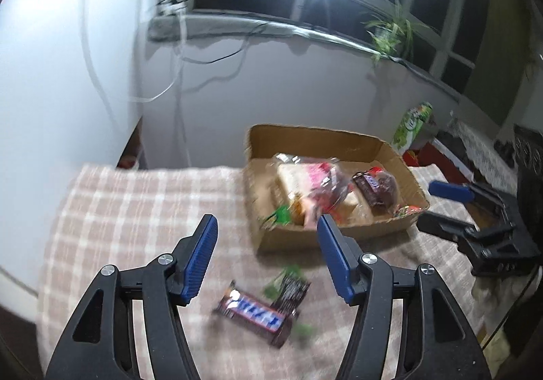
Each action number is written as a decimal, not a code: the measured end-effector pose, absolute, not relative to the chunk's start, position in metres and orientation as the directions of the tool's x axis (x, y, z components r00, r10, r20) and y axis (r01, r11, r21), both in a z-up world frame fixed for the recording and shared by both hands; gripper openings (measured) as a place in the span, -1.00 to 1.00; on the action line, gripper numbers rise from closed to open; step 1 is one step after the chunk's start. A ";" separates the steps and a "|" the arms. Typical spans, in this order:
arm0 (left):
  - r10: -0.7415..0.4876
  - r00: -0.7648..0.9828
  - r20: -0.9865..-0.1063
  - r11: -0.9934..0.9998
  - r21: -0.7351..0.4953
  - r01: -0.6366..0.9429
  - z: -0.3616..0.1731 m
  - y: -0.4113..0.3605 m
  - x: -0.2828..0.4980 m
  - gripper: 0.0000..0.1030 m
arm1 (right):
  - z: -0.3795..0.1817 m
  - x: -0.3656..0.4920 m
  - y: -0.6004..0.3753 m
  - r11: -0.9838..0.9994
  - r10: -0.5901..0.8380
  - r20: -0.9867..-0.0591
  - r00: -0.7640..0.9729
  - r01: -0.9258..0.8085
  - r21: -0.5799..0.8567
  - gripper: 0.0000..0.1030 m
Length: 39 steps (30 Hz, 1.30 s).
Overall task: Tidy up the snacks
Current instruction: 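Move both tools back toward the Snickers bar on the table, then grasp the Snickers bar with the left tool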
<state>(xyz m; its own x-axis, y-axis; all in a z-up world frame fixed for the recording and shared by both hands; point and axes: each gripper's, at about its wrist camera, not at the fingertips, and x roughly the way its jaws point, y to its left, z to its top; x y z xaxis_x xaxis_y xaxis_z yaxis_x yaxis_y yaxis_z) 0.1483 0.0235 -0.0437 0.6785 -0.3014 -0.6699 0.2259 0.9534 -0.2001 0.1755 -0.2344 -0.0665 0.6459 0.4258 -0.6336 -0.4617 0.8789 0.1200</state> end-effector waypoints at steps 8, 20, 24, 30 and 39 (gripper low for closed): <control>-0.292 0.646 -0.705 0.954 -0.264 0.143 -0.072 0.052 0.123 0.18 | -0.083 0.149 -0.196 0.856 0.443 -0.660 0.607 -0.505 0.109 0.55; -0.363 0.552 -0.751 0.927 -0.354 0.127 -0.104 0.051 0.125 0.18 | -0.129 0.137 -0.147 0.801 0.500 -0.715 0.488 -0.575 0.168 0.42; -0.382 0.521 -0.763 0.919 -0.372 0.129 -0.112 0.044 0.130 0.18 | -0.137 0.134 -0.133 0.765 0.506 -0.737 0.449 -0.629 0.142 0.12; -0.394 0.488 -0.779 0.914 -0.388 0.119 -0.122 0.036 0.140 0.18 | -0.148 0.139 -0.124 0.740 0.506 -0.757 0.414 -0.659 0.134 -0.14; -0.339 0.479 -0.810 0.940 -0.312 0.138 -0.126 0.019 0.155 0.13 | -0.158 0.147 -0.116 0.728 0.500 -0.773 0.391 -0.673 0.130 -0.14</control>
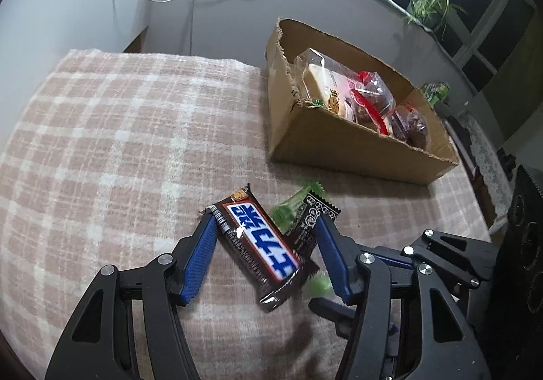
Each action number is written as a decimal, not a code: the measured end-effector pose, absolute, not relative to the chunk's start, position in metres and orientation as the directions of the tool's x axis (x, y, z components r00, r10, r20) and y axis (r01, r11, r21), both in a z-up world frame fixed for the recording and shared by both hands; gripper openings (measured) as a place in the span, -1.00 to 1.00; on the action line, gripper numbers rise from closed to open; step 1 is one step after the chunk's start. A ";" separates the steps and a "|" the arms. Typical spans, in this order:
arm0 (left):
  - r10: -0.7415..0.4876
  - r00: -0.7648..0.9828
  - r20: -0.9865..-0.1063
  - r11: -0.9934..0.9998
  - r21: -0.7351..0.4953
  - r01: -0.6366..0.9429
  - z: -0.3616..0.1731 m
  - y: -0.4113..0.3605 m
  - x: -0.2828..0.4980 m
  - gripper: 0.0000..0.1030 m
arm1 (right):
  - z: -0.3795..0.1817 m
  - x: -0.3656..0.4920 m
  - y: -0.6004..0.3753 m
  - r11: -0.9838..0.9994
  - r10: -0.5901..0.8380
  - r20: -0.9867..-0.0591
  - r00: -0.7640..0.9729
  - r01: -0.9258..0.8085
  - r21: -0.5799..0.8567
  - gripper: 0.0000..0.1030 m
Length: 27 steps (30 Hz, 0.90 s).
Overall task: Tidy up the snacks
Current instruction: 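Grasp the Snickers bar with the left tool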
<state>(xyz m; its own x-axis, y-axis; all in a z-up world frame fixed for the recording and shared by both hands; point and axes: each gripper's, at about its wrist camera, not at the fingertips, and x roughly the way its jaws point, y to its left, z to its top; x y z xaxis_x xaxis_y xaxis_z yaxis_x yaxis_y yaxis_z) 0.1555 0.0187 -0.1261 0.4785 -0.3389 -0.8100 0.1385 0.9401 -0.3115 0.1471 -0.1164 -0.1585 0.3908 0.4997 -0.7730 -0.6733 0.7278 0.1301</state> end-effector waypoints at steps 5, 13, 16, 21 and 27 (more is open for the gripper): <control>-0.290 0.479 -0.829 0.957 -0.242 0.162 -0.130 0.013 0.159 -0.08 | -0.160 0.148 -0.112 0.719 0.504 -0.773 0.385 -0.683 0.128 -0.14; -0.260 0.489 -0.833 0.964 -0.201 0.172 -0.131 0.023 0.157 -0.40 | -0.160 0.145 -0.104 0.697 0.503 -0.779 0.374 -0.709 0.109 -0.25; -0.262 0.489 -0.832 0.964 -0.203 0.172 -0.130 0.028 0.155 -0.46 | -0.162 0.144 -0.098 0.688 0.497 -0.786 0.369 -0.720 0.097 -0.34; -0.259 0.494 -0.830 0.965 -0.208 0.157 -0.130 0.033 0.153 -0.47 | -0.163 0.146 -0.088 0.684 0.488 -0.791 0.370 -0.725 0.083 -0.34; -0.256 0.504 -0.825 0.967 -0.218 0.135 -0.132 0.039 0.151 -0.47 | -0.166 0.150 -0.076 0.693 0.463 -0.795 0.392 -0.719 0.049 -0.34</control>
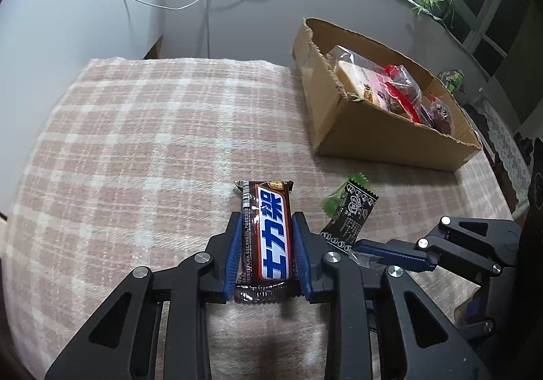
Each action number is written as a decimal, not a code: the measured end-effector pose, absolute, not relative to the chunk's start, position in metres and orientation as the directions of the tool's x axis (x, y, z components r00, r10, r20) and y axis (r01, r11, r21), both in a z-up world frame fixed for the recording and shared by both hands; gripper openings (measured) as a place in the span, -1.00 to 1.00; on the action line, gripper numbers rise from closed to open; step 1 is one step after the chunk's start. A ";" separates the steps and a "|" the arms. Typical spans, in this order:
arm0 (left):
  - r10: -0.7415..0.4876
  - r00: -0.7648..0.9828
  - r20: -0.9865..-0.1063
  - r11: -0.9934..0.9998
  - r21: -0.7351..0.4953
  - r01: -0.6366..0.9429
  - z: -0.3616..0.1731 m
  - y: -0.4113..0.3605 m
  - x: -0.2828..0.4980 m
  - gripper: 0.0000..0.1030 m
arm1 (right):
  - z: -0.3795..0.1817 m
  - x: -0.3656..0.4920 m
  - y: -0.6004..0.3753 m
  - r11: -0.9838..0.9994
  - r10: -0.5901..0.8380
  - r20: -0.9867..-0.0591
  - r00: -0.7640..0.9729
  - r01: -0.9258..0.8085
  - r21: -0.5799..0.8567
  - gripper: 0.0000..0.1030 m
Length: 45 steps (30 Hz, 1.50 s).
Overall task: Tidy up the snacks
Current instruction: 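Grasp the Snickers bar with the left tool, then carry the Snickers bar with the left tool into the box while the right tool carries a green jelly candy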
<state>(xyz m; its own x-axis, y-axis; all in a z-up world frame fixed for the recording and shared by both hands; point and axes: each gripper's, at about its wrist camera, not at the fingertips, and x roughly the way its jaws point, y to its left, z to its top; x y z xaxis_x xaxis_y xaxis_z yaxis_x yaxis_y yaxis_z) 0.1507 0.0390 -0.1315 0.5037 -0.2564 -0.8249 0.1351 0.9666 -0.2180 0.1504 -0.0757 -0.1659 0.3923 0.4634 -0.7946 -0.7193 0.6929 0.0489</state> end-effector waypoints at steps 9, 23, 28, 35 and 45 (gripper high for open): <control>-0.260 0.520 -0.813 0.965 -0.233 0.118 -0.129 0.052 0.138 -0.47 | -0.163 0.148 -0.084 0.694 0.489 -0.785 0.380 -0.715 0.086 -0.54; -0.283 0.571 -0.770 0.959 -0.240 0.152 -0.098 0.046 0.117 -0.47 | -0.133 0.148 -0.167 0.785 0.505 -0.724 0.469 -0.599 0.160 -0.54; -0.299 0.591 -0.749 0.954 -0.240 0.178 -0.083 0.032 0.115 -0.47 | -0.119 0.150 -0.195 0.811 0.496 -0.699 0.515 -0.562 0.162 -0.54; -0.337 0.609 -0.718 0.941 -0.240 0.239 -0.063 0.005 0.120 -0.47 | -0.102 0.156 -0.229 0.846 0.473 -0.668 0.574 -0.509 0.161 -0.54; -0.380 0.614 -0.692 0.920 -0.218 0.324 -0.046 -0.038 0.146 -0.47 | -0.084 0.179 -0.273 0.890 0.423 -0.640 0.641 -0.427 0.160 -0.54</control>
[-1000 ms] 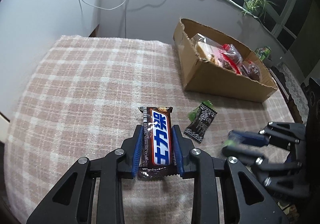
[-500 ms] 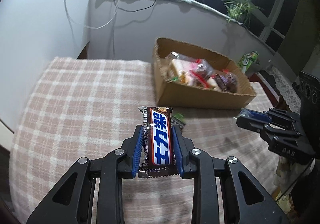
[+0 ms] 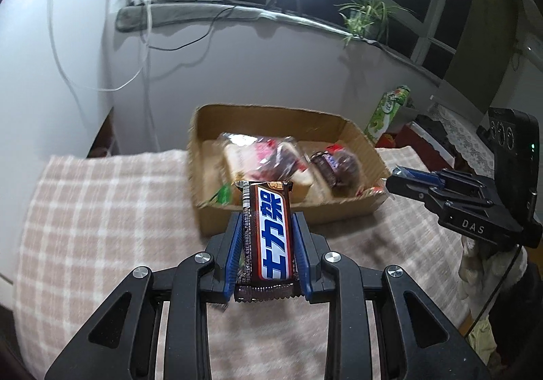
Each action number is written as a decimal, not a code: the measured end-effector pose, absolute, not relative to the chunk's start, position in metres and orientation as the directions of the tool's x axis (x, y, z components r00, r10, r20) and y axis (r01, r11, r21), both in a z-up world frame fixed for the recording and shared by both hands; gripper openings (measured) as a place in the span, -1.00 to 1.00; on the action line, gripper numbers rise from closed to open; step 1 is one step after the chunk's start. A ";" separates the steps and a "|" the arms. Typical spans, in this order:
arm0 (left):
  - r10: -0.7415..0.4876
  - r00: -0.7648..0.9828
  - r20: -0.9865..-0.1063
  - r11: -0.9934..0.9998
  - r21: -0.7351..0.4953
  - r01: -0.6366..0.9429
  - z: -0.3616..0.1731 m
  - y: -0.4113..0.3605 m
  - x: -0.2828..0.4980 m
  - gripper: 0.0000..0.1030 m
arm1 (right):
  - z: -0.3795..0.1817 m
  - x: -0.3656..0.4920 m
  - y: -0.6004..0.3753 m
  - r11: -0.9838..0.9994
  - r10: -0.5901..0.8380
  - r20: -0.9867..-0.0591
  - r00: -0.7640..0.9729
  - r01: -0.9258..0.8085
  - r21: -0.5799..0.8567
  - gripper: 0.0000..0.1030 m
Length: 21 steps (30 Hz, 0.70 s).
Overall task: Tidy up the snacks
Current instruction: 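Carry the Snickers bar with the left tool into the box while the right tool carries a green jelly candy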
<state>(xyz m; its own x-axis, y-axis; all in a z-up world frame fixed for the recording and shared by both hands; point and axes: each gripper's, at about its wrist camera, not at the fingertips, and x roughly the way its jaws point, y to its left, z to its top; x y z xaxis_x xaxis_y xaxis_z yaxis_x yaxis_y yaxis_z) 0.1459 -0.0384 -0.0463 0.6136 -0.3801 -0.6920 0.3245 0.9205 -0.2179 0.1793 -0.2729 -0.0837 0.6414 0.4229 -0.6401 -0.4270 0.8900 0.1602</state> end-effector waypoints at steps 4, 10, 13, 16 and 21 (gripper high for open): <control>-0.397 0.606 -0.689 0.911 -0.217 0.350 -0.046 -0.054 0.158 -0.47 | -0.081 0.192 -0.288 0.899 0.413 -0.635 0.653 -0.405 0.169 -0.54; -0.413 0.593 -0.691 0.903 -0.226 0.365 -0.048 -0.075 0.181 -0.47 | -0.083 0.216 -0.303 0.910 0.396 -0.639 0.660 -0.377 0.175 -0.54; -0.415 0.589 -0.694 0.900 -0.219 0.376 -0.048 -0.085 0.192 -0.47 | -0.084 0.229 -0.309 0.912 0.395 -0.640 0.659 -0.367 0.184 -0.54; -0.418 0.583 -0.696 0.897 -0.217 0.384 -0.050 -0.095 0.201 -0.47 | -0.086 0.241 -0.312 0.915 0.388 -0.643 0.660 -0.361 0.181 -0.54; -0.422 0.570 -0.705 0.893 -0.215 0.395 -0.054 -0.112 0.214 -0.47 | -0.092 0.258 -0.311 0.914 0.390 -0.650 0.652 -0.361 0.185 -0.54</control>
<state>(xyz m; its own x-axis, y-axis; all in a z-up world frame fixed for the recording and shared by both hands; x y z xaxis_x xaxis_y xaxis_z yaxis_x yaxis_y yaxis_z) 0.2135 -0.1118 -0.0541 0.5696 -0.4222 -0.7052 0.3955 0.8929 -0.2152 0.2582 -0.3109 -0.0919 0.6519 0.3898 -0.6504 -0.3613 0.9138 0.1855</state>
